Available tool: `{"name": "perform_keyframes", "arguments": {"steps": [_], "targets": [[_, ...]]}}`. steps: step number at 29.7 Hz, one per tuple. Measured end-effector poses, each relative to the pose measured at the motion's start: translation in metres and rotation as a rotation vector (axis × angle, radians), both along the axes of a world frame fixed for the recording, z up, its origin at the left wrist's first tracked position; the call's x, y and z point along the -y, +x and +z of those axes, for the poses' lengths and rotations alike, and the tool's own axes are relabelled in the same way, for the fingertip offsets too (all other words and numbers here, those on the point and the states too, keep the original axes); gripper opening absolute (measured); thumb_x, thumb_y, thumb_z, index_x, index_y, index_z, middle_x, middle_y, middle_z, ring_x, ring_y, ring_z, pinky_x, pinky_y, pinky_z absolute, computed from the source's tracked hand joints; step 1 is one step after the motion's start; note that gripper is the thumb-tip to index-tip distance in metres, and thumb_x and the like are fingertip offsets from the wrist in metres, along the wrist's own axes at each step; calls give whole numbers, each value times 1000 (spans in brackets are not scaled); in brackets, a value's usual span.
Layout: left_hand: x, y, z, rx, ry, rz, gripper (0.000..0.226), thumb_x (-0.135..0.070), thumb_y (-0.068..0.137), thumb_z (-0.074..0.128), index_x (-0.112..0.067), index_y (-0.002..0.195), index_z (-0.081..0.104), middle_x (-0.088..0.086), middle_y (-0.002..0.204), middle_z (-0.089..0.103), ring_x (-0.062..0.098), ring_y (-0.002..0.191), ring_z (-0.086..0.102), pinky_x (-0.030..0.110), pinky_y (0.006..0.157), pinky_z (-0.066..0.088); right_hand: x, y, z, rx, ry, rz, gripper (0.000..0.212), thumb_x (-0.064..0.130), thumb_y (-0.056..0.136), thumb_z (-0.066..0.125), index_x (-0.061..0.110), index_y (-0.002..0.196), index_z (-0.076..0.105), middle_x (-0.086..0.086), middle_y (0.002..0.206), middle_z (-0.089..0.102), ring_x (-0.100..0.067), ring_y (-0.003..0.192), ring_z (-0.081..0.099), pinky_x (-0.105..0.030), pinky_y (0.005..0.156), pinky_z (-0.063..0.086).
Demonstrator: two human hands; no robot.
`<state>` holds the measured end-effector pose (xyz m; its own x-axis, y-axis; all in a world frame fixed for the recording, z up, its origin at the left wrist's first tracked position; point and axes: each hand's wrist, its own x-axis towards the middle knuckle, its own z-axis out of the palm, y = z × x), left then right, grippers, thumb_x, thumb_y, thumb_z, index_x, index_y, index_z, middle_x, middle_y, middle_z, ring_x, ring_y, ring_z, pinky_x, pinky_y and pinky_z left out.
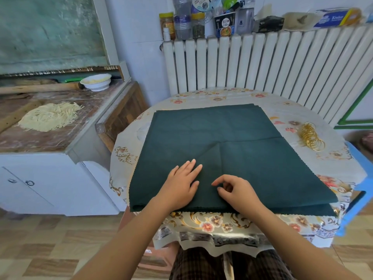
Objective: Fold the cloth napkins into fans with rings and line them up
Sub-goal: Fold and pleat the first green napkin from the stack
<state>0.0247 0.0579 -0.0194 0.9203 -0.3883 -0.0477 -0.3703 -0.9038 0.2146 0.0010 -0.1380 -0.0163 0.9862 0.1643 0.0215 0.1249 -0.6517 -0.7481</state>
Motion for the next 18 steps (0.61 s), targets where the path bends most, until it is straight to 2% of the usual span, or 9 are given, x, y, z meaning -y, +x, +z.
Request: {"name": "perform_keyframes", "arguments": {"steps": [3, 9, 12, 14, 15, 16, 18], "targets": [[-1, -1, -8, -10, 49, 6, 53, -37, 104, 21, -29, 153, 3, -5, 161, -7, 9, 147, -9, 32, 120, -2, 0, -3, -2, 57, -36, 1, 19, 14, 88, 59, 30, 92, 67, 9, 76, 57, -3, 69, 51, -8, 63, 39], [4, -3, -13, 0, 102, 24, 53, -38, 104, 17, -28, 154, 2, -4, 161, -8, 10, 147, -11, 33, 120, -4, -3, -4, -14, 198, -104, 21, 16, 11, 90, 57, 18, 98, 68, 15, 78, 44, 2, 71, 44, -4, 67, 33], [7, 0, -6, -1, 52, 56, 52, -35, 102, 27, -25, 152, 19, -2, 160, 9, 14, 147, 2, 34, 119, 2, -3, -3, -22, 240, -116, 26, 15, 10, 90, 57, 15, 99, 68, 15, 79, 42, 1, 74, 42, -4, 69, 32], [15, 9, 2, 86, 57, 82, 45, -30, 98, 35, -21, 141, 40, 0, 148, 34, 18, 139, 25, 32, 113, 15, -6, -4, -24, 269, -133, 14, 14, 8, 89, 60, 14, 97, 69, 11, 81, 45, -3, 78, 43, -9, 73, 32], [21, 14, 6, 143, 66, 80, 39, -27, 96, 36, -17, 132, 48, 1, 138, 42, 19, 131, 33, 30, 108, 21, -7, -5, -25, 306, -149, -3, 13, 8, 87, 62, 15, 93, 70, 9, 81, 46, -8, 79, 45, -16, 74, 34], [28, 20, 8, 182, 55, 74, 32, -24, 95, 38, -13, 122, 53, 1, 130, 46, 19, 125, 38, 28, 103, 26, -7, -6, -27, 361, -179, -30, 12, 10, 83, 65, 18, 89, 71, 8, 80, 48, -12, 78, 48, -23, 73, 35], [41, 31, 9, 175, -9, 68, 23, -14, 93, 42, -7, 111, 55, 3, 132, 46, 21, 124, 40, 27, 97, 32, -3, -6, -29, 429, -272, -125, 9, 21, 76, 71, 27, 83, 70, 7, 80, 52, -17, 77, 51, -31, 74, 34]]}}
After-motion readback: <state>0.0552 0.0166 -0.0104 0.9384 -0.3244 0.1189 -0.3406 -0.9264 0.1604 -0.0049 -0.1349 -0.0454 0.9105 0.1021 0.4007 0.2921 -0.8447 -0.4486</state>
